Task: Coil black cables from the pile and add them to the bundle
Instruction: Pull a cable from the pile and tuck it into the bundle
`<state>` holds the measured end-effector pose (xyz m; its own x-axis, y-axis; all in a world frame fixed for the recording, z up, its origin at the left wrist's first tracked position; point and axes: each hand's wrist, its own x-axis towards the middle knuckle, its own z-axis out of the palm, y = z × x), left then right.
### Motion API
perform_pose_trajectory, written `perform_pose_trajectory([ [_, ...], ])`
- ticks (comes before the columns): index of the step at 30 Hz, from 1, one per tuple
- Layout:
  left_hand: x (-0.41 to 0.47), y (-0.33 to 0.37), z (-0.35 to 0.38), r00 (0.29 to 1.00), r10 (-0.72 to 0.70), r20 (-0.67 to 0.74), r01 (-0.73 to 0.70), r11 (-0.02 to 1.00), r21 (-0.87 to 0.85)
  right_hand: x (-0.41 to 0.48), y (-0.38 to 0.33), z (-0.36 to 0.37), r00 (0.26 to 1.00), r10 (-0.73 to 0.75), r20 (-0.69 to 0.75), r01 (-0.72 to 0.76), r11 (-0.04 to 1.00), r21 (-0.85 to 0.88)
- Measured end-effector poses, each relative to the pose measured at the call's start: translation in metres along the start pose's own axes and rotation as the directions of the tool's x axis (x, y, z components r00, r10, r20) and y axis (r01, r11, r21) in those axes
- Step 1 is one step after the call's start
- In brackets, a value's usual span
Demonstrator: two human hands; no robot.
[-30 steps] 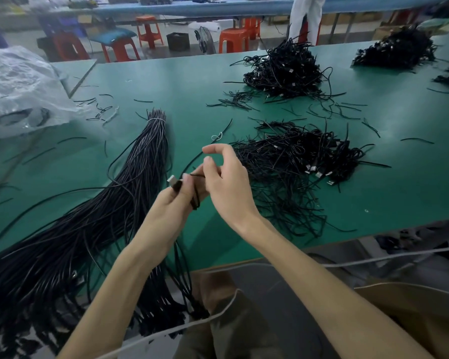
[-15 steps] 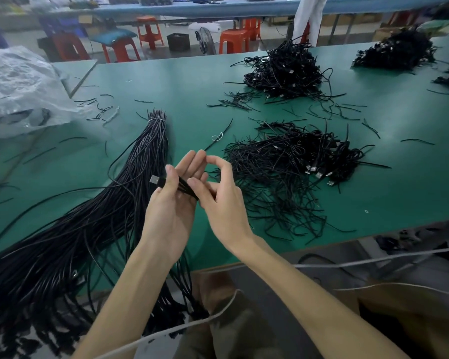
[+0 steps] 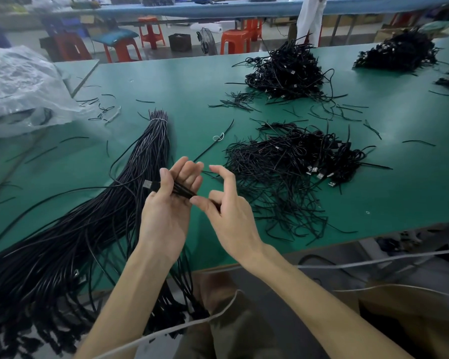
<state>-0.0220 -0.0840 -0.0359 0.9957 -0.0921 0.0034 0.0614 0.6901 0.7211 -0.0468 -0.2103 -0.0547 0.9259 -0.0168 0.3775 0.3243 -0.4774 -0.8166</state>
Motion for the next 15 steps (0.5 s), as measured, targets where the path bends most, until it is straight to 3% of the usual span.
perform_pose_trajectory([
  [8, 0.000, 0.004, -0.007, 0.997, -0.071, 0.039, 0.076, 0.987, -0.144, 0.002, 0.009, -0.007, 0.987, 0.057, 0.151, -0.045, 0.996, -0.081],
  [15, -0.004, 0.006, -0.008, 0.992, -0.061, 0.106, 0.063, 0.998, -0.009, 0.008, 0.000, -0.012, 0.926, 0.072, 0.370, -0.077, 0.997, 0.001],
])
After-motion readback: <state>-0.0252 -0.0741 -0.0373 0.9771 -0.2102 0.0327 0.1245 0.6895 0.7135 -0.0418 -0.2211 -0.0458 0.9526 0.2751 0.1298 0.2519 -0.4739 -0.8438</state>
